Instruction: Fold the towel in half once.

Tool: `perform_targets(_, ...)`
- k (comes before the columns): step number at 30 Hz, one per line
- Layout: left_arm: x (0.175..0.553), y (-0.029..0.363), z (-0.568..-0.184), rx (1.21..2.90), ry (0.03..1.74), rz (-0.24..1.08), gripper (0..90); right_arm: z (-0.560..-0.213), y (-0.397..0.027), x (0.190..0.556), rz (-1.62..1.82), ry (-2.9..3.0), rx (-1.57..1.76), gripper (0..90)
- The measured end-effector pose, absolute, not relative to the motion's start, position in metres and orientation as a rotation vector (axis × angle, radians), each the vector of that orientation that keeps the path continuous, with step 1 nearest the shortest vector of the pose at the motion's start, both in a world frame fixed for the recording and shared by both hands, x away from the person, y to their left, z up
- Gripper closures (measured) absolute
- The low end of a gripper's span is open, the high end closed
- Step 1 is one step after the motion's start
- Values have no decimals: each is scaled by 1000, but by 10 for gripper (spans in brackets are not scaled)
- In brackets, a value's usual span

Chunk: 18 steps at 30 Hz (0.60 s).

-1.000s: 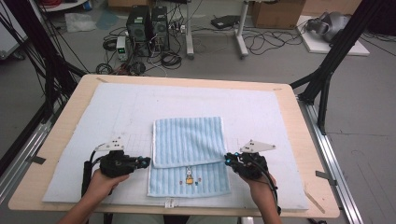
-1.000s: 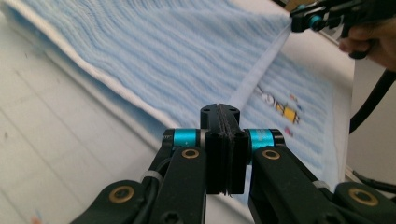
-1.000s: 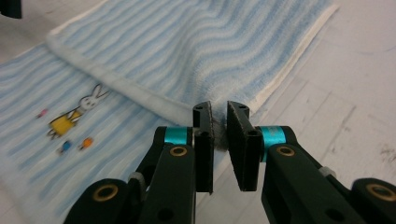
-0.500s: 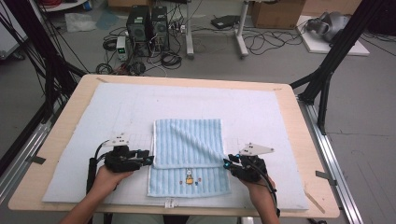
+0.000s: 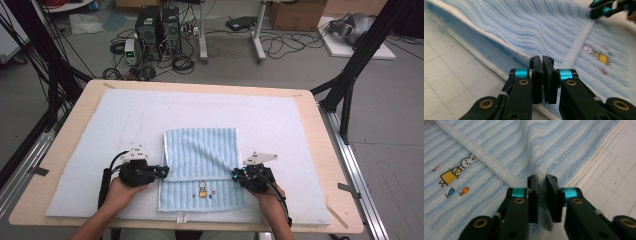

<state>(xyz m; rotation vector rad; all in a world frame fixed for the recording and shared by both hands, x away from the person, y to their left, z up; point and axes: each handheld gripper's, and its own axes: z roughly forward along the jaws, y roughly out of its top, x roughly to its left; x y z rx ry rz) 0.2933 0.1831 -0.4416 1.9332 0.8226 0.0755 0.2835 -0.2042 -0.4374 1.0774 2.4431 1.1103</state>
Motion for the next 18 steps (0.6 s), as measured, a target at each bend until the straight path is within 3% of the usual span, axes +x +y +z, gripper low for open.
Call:
perform_targets(6,282,193,-428,1870,790,13,862,-424,-208,274,1186,2446,1033,848)
perform_targets(15,259,196,-435,1935,739,-102,855,-418,-209,253,1143,2559,985,846)
perform_targets(18,261,198,-438,1948,759,-92,809,-424,-205,253,1066,2587,1006,766)
